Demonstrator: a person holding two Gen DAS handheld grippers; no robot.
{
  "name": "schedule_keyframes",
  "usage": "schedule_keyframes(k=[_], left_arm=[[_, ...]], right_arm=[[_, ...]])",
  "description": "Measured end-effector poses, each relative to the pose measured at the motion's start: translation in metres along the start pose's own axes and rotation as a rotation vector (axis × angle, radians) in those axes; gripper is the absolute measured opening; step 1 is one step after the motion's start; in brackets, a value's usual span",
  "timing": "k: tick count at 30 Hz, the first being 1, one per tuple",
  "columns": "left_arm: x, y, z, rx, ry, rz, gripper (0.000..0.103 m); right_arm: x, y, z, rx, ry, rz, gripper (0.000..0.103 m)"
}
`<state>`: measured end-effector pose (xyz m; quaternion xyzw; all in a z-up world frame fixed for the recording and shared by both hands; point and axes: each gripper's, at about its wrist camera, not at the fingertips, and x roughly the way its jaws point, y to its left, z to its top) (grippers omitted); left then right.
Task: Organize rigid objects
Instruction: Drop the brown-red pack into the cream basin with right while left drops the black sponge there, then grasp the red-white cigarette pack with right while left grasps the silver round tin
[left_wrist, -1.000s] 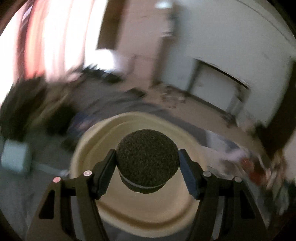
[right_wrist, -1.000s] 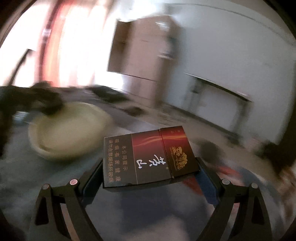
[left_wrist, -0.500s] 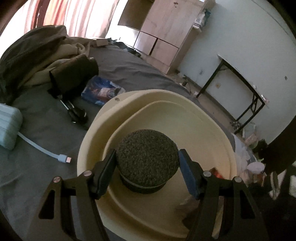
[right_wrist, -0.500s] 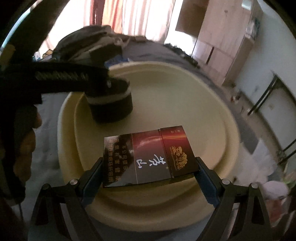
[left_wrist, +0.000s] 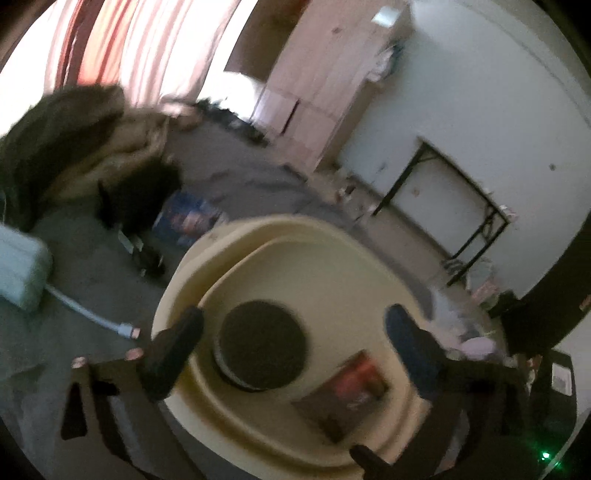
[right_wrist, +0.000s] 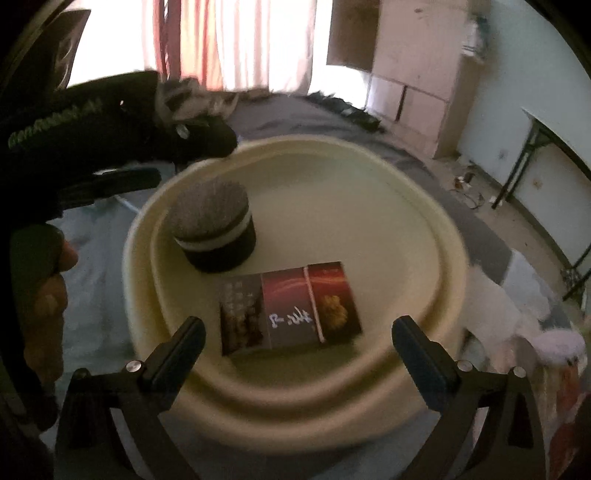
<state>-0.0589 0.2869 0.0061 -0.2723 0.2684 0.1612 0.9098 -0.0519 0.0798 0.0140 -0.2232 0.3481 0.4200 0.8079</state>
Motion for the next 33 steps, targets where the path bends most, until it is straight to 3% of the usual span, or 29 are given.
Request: schedule_keyframes(k=[3, 6, 8, 12, 13, 14, 17, 21, 23, 25, 27, 31, 33], left_arm=[[-0.010, -0.033, -0.001, 0.090, -0.010, -0.059, 0.103], [0.000, -0.073, -0.015, 0.186, 0.042, -0.128, 0.103], [0.007, -0.103, -0.027, 0.267, 0.086, -0.136, 0.103], [-0.012, -0.156, -0.040, 0.393, 0.072, -0.086, 0.103], [-0.022, -0.163, -0.038, 0.400, 0.053, -0.098, 0.103], [-0.042, -0.177, -0.037, 0.413, 0.017, -0.162, 0.103], [-0.066, -0.214, -0.035, 0.463, -0.043, -0.239, 0.103], [-0.045, -0.256, -0.034, 0.504, 0.035, -0.305, 0.103], [-0.037, -0.259, -0.052, 0.550, 0.008, -0.307, 0.103], [-0.006, -0.266, -0.065, 0.625, 0.092, -0.249, 0.103], [0.014, -0.262, -0.070, 0.609, 0.129, -0.196, 0.103], [0.041, -0.252, -0.078, 0.644, 0.212, -0.176, 0.103], [0.048, -0.246, -0.080, 0.659, 0.268, -0.201, 0.103]], right_arm=[[-0.049, -0.020, -0.021, 0.069, -0.086, -0.027, 0.103], [-0.105, -0.053, -0.055, 0.171, -0.143, -0.102, 0.103], [-0.149, -0.092, -0.086, 0.269, -0.181, -0.255, 0.103], [-0.211, -0.161, -0.142, 0.499, -0.248, -0.413, 0.103], [-0.218, -0.170, -0.150, 0.525, -0.260, -0.446, 0.103], [-0.232, -0.181, -0.168, 0.554, -0.291, -0.499, 0.103], [-0.250, -0.195, -0.207, 0.588, -0.321, -0.514, 0.103], [-0.244, -0.209, -0.223, 0.719, -0.286, -0.547, 0.103], [-0.234, -0.209, -0.214, 0.675, -0.292, -0.516, 0.103], [-0.225, -0.207, -0.211, 0.596, -0.276, -0.483, 0.103], [-0.222, -0.206, -0.217, 0.520, -0.255, -0.480, 0.103], [-0.215, -0.208, -0.239, 0.421, -0.242, -0.473, 0.103], [-0.207, -0.215, -0.248, 0.406, -0.198, -0.466, 0.103]])
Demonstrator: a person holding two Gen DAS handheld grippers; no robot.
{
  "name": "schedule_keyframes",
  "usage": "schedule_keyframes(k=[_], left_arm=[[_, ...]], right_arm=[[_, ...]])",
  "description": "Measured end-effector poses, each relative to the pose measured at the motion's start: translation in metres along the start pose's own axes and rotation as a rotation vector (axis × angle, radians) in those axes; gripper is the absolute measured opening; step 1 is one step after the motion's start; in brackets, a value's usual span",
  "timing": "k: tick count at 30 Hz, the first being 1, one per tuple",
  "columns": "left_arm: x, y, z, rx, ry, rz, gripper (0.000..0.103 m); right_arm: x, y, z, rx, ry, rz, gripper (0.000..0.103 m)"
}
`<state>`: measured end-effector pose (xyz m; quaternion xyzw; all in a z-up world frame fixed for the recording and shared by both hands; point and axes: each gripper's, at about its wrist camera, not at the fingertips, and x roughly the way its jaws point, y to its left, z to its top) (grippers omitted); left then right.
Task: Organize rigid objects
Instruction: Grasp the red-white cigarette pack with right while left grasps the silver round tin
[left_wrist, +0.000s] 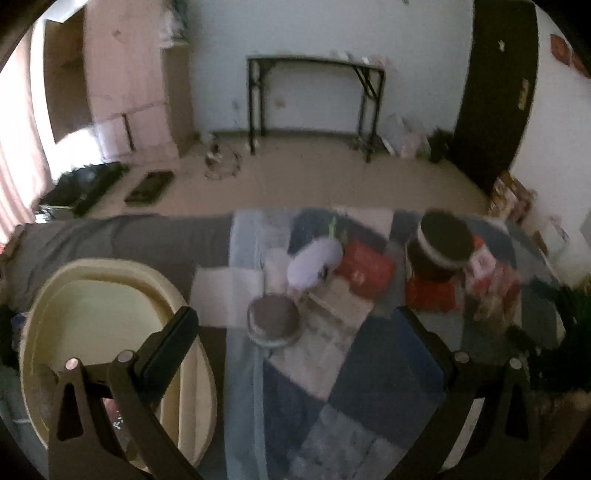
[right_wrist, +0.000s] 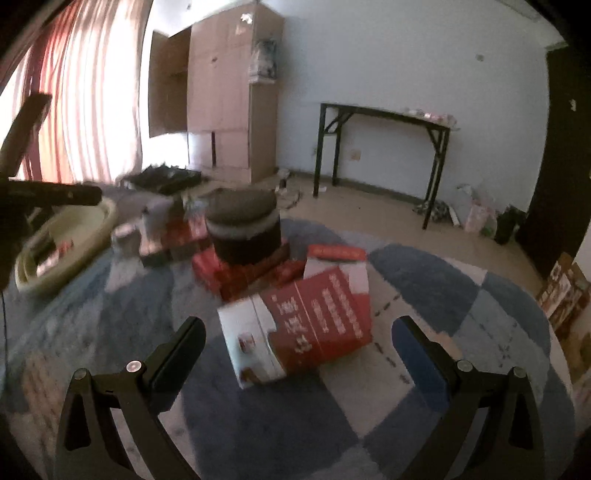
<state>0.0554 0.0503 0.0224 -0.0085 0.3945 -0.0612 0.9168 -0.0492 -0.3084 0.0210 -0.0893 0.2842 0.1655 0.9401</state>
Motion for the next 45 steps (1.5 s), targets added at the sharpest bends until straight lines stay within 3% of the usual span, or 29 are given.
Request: schedule_keyframes(k=[8, 11, 12, 20, 28, 35, 40, 45], left_arm=[[0.021, 0.015, -0.006, -0.039, 0.029, -0.094, 0.103], [0.032, 0.002, -0.008, 0.031, -0.010, 0.013, 0.103], [0.036, 0.002, -0.009, 0.038, -0.001, 0.017, 0.102], [0.052, 0.013, -0.013, -0.007, 0.031, 0.001, 0.097], [0.063, 0.004, -0.018, 0.045, 0.079, 0.023, 0.097], [0.070, 0.006, -0.018, 0.023, 0.085, 0.018, 0.096], [0.070, 0.009, -0.016, 0.000, 0.086, 0.006, 0.067], [0.070, 0.012, -0.016, -0.011, 0.077, 0.025, 0.053]], right_arm=[[0.028, -0.007, 0.010, -0.004, 0.050, -0.018, 0.103], [0.033, -0.009, 0.012, 0.004, 0.055, -0.019, 0.103], [0.037, -0.009, 0.011, 0.004, 0.056, -0.020, 0.103], [0.050, -0.010, 0.010, 0.007, 0.071, -0.026, 0.103], [0.055, -0.011, 0.011, 0.007, 0.078, -0.055, 0.103], [0.062, -0.002, 0.011, -0.032, 0.139, -0.089, 0.103], [0.069, 0.007, 0.011, -0.076, 0.253, -0.137, 0.103], [0.060, 0.006, 0.020, -0.086, 0.263, -0.189, 0.103]])
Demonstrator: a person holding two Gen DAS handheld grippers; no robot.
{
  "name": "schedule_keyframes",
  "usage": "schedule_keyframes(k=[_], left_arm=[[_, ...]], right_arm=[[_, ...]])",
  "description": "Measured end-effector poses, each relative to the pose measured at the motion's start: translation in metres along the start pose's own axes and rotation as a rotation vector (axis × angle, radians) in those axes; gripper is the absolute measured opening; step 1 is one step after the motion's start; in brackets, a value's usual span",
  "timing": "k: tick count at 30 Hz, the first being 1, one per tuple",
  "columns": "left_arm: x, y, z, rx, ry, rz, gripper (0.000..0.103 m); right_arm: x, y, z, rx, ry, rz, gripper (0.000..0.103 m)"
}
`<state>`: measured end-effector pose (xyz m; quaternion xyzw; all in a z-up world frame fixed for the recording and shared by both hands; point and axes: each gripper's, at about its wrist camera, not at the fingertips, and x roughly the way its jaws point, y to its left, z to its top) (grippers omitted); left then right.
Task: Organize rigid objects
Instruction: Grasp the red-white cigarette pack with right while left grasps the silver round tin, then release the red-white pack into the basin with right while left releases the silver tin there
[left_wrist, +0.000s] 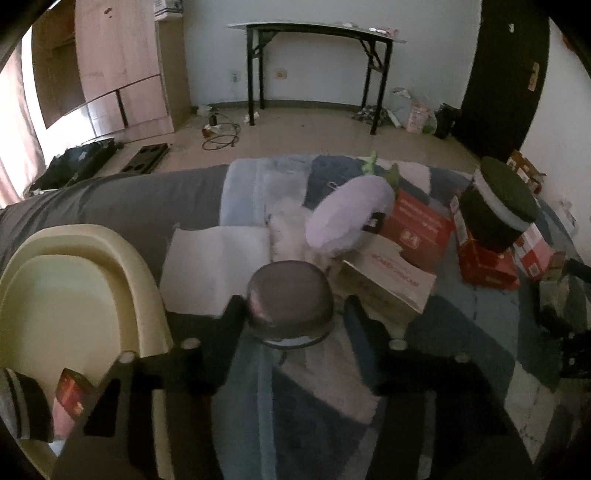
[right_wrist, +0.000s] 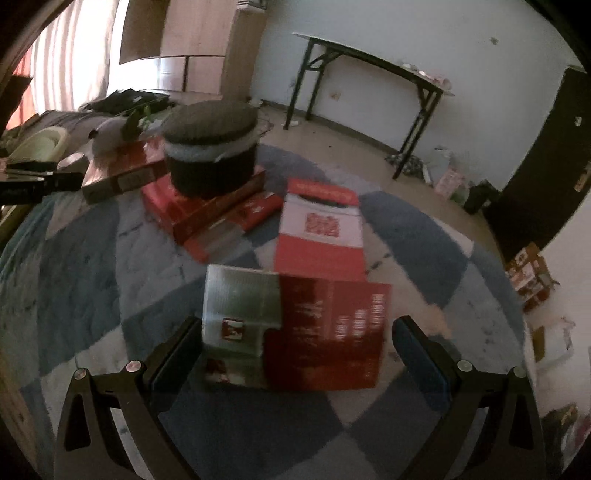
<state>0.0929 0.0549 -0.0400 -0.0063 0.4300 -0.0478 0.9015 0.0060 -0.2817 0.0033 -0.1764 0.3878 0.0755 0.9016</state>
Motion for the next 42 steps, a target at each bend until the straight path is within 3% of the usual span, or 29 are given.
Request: schedule_keyframes(k=[2, 5, 11, 18, 22, 27, 29, 32, 35, 42], left_arm=[[0.000, 0.003, 0.001, -0.009, -0.008, -0.006, 0.050], [0.000, 0.004, 0.001, -0.002, -0.007, -0.004, 0.050], [-0.009, 0.005, 0.004, 0.011, -0.021, -0.015, 0.050], [-0.044, 0.023, 0.009, -0.029, -0.111, -0.023, 0.050], [-0.077, 0.050, 0.009, -0.093, -0.193, -0.023, 0.050], [-0.109, 0.104, 0.007, -0.170, -0.253, 0.028, 0.049], [-0.109, 0.132, 0.005, -0.180, -0.239, 0.091, 0.049], [-0.102, 0.169, -0.002, -0.248, -0.227, 0.120, 0.049], [-0.083, 0.202, -0.012, -0.340, -0.197, 0.157, 0.049], [-0.038, 0.221, -0.029, -0.420, -0.098, 0.175, 0.049]], right_arm=[[-0.003, -0.004, 0.001, 0.022, 0.004, 0.006, 0.102], [-0.001, -0.007, 0.001, 0.050, 0.016, 0.049, 0.090], [-0.012, -0.011, 0.002, 0.045, -0.002, 0.060, 0.089], [-0.067, -0.003, 0.014, 0.037, -0.149, 0.097, 0.089], [-0.098, 0.018, 0.025, 0.041, -0.293, 0.268, 0.089], [-0.104, 0.080, 0.047, -0.067, -0.327, 0.431, 0.089], [-0.099, 0.128, 0.062, -0.155, -0.304, 0.515, 0.089], [-0.090, 0.190, 0.076, -0.283, -0.262, 0.603, 0.089], [-0.080, 0.254, 0.089, -0.415, -0.214, 0.626, 0.089], [-0.052, 0.335, 0.111, -0.549, -0.138, 0.615, 0.089]])
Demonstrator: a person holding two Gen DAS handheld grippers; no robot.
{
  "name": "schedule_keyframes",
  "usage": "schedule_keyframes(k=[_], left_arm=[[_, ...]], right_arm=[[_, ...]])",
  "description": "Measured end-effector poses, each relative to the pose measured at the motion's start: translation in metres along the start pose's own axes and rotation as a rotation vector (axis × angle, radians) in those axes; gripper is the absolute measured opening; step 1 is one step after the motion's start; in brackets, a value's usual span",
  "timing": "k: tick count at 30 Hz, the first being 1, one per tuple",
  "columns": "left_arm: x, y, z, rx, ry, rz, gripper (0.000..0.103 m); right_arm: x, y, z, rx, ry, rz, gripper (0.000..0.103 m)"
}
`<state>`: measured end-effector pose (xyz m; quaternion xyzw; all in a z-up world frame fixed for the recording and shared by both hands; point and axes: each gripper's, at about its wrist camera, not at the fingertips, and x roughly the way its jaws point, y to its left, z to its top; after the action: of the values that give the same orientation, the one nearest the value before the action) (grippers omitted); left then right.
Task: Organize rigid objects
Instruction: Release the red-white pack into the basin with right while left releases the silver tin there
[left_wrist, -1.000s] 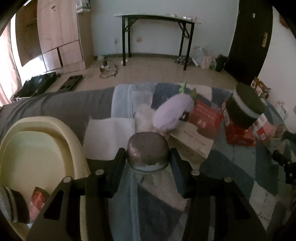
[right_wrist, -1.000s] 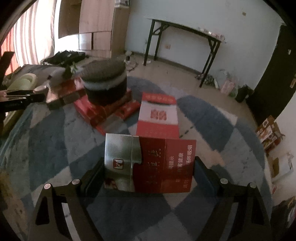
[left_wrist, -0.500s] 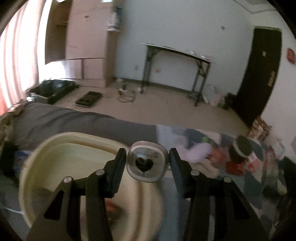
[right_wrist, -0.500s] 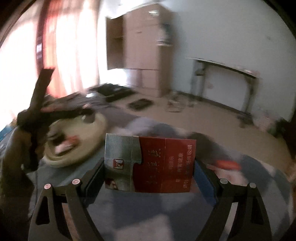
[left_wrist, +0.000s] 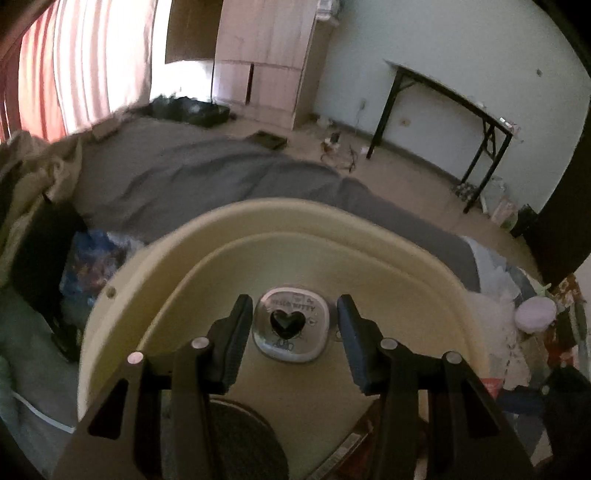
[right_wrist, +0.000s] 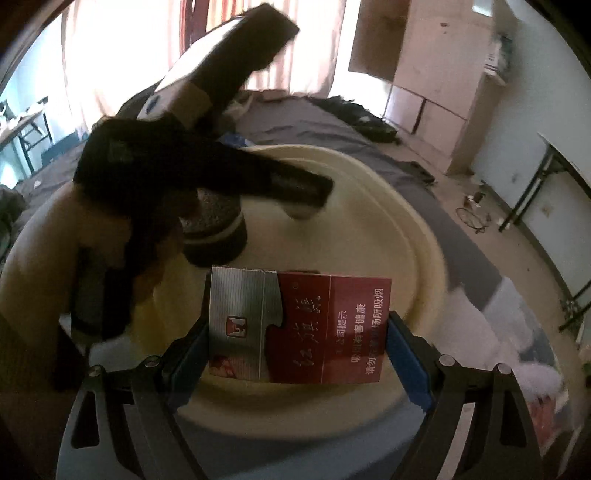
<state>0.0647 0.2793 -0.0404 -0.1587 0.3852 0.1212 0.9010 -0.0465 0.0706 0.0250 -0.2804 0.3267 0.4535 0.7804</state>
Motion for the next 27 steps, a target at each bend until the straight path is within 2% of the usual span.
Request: schedule_keyframes(k=[6, 10, 12, 13, 14, 15, 16, 20, 22, 25, 27], left_arm=[[0.000, 0.009, 0.003, -0.029, 0.000, -0.002, 0.049], [-0.011, 0.006, 0.010, -0.007, -0.026, -0.007, 0.049], [-0.026, 0.003, 0.013, -0.005, -0.066, -0.021, 0.057], [-0.035, 0.004, 0.015, -0.007, -0.086, -0.021, 0.073], [-0.045, 0.004, 0.016, -0.009, -0.112, -0.019, 0.082], [-0.053, 0.004, 0.018, -0.010, -0.135, -0.018, 0.096], [-0.062, 0.004, 0.020, -0.012, -0.159, -0.017, 0.101], [-0.093, -0.001, 0.026, -0.024, -0.221, -0.029, 0.103], [-0.107, -0.012, 0.027, -0.006, -0.247, -0.071, 0.103], [-0.116, -0.046, 0.025, 0.068, -0.266, -0.107, 0.103], [-0.110, -0.071, 0.025, 0.096, -0.239, -0.086, 0.103]], right_arm=[[0.022, 0.007, 0.017, -0.024, 0.049, 0.016, 0.088], [0.019, 0.013, 0.019, -0.011, 0.031, 0.030, 0.090], [0.015, 0.012, 0.014, -0.010, 0.021, 0.027, 0.095], [0.013, 0.010, 0.012, -0.005, 0.018, 0.029, 0.098], [0.009, 0.006, 0.009, 0.003, 0.009, 0.034, 0.100], [0.002, 0.003, 0.006, 0.009, -0.010, 0.041, 0.100], [-0.005, 0.003, 0.006, 0.019, -0.035, 0.048, 0.102], [-0.032, -0.003, -0.004, 0.056, -0.072, 0.028, 0.103], [-0.058, -0.016, -0.017, 0.088, -0.092, 0.002, 0.103], [-0.121, -0.057, -0.052, 0.209, -0.159, -0.087, 0.103], [-0.172, -0.099, -0.085, 0.335, -0.205, -0.285, 0.103]])
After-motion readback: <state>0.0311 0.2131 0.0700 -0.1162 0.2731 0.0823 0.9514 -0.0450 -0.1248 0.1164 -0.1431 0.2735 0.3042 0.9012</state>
